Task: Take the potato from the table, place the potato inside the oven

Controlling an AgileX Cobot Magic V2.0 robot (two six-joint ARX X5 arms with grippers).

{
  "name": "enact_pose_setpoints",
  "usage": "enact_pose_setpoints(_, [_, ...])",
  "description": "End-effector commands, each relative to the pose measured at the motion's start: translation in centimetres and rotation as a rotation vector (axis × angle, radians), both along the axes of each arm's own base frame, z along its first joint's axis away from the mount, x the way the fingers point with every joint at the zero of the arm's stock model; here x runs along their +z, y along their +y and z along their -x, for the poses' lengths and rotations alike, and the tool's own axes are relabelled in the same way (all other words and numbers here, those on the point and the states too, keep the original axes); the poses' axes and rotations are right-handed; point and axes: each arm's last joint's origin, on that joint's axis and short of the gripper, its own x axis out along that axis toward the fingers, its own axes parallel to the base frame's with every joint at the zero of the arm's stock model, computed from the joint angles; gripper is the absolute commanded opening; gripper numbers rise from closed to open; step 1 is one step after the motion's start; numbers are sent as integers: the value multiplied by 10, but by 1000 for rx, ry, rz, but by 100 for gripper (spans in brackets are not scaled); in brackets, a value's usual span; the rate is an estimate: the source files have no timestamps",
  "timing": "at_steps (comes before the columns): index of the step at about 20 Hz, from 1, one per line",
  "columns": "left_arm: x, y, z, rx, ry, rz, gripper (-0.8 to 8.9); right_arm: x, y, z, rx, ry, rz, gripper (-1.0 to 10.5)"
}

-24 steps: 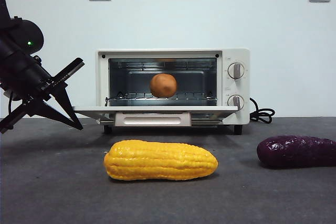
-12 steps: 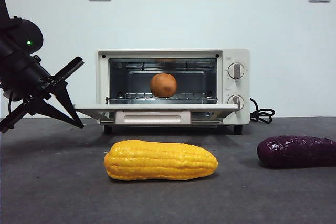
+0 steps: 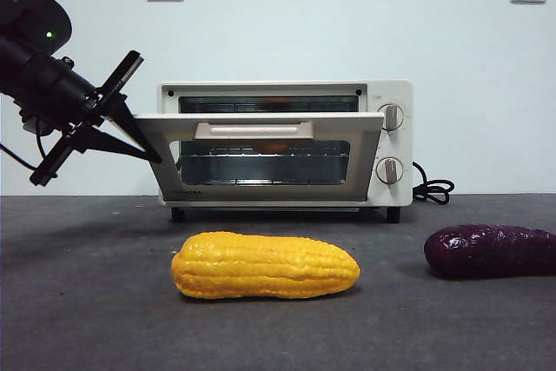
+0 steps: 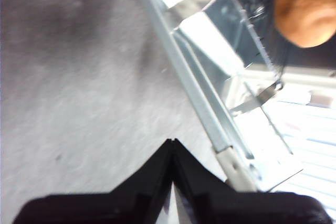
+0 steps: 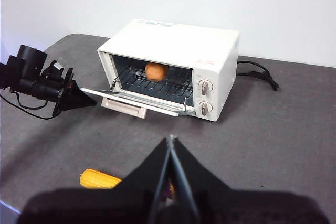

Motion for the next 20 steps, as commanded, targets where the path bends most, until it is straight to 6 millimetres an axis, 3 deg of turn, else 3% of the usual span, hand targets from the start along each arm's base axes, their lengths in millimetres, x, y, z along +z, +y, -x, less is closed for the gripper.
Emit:
enact_pose_setpoints(1, [5,-3,-3,26,-6,36,-6,-3,0,0,-2,19,10,-12])
enact_pose_setpoints(20, [21,-1,-17,191,-107,129,-6,-3,0,0,-4,20,7,-12])
